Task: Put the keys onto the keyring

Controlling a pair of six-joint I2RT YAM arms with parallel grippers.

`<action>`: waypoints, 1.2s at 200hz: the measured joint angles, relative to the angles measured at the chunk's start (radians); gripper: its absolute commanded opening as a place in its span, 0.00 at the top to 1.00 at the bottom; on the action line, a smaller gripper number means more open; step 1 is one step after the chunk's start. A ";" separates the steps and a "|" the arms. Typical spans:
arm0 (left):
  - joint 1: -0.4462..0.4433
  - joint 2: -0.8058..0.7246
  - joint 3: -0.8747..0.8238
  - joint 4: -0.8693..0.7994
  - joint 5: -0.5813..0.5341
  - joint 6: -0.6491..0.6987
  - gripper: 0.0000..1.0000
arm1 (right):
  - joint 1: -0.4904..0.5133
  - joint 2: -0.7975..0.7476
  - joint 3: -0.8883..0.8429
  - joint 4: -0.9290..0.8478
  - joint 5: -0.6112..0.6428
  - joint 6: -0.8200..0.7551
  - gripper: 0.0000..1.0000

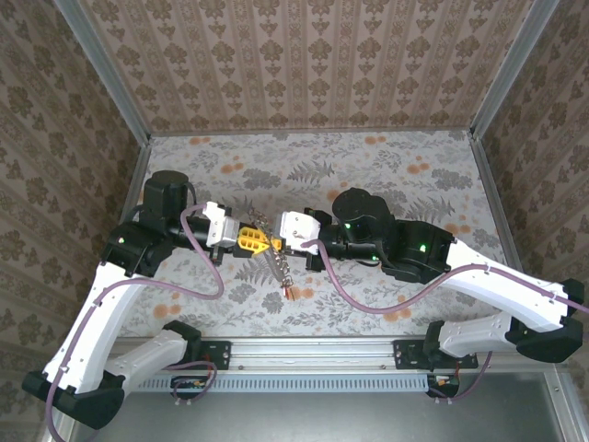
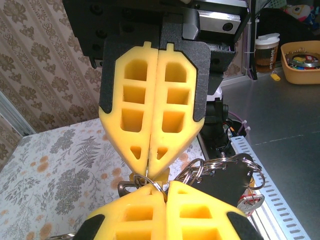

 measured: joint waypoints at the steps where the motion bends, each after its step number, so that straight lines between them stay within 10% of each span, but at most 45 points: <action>1: 0.000 0.000 0.000 0.000 0.000 0.000 1.00 | 0.000 0.000 0.000 0.000 0.000 0.000 1.00; 240: -0.009 0.001 0.006 0.001 0.038 0.000 1.00 | -0.004 -0.034 -0.024 0.016 -0.042 -0.006 1.00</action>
